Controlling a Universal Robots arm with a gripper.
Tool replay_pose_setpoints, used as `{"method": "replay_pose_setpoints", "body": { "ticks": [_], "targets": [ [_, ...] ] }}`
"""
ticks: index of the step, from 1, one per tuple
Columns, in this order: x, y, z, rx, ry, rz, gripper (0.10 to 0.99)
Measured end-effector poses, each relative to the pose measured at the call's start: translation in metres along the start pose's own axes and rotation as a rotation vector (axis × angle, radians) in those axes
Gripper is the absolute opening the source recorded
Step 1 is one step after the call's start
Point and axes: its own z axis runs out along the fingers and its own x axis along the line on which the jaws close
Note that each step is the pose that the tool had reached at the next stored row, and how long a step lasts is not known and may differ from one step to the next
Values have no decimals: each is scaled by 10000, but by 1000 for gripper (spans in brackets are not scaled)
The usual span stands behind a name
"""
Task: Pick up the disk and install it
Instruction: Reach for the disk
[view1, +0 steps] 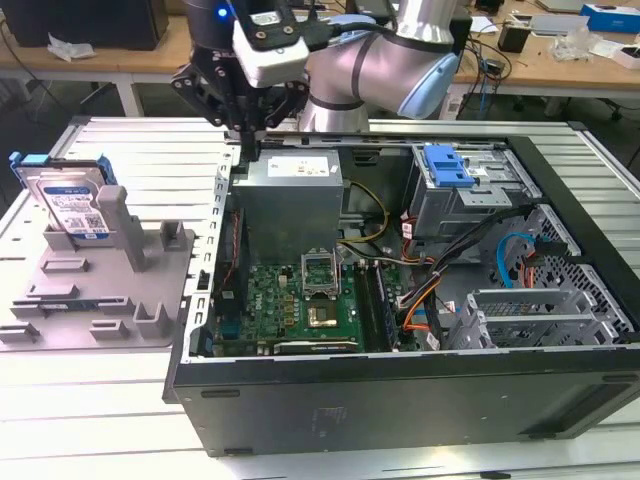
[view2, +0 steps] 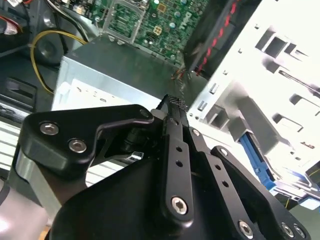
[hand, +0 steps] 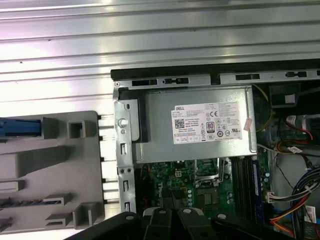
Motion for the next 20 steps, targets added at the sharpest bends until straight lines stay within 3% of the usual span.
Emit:
{"method": "replay_pose_setpoints", "body": {
  "ticks": [6, 10, 13, 15, 20],
  "targets": [
    [223, 3, -5, 1, 3, -2, 106],
    [396, 49, -6, 1, 8, -1, 106],
    [563, 121, -5, 2, 15, 1, 106],
    [741, 208, -4, 3, 22, -1, 106],
    [949, 288, -3, 2, 26, 1, 106]
  ]
}}
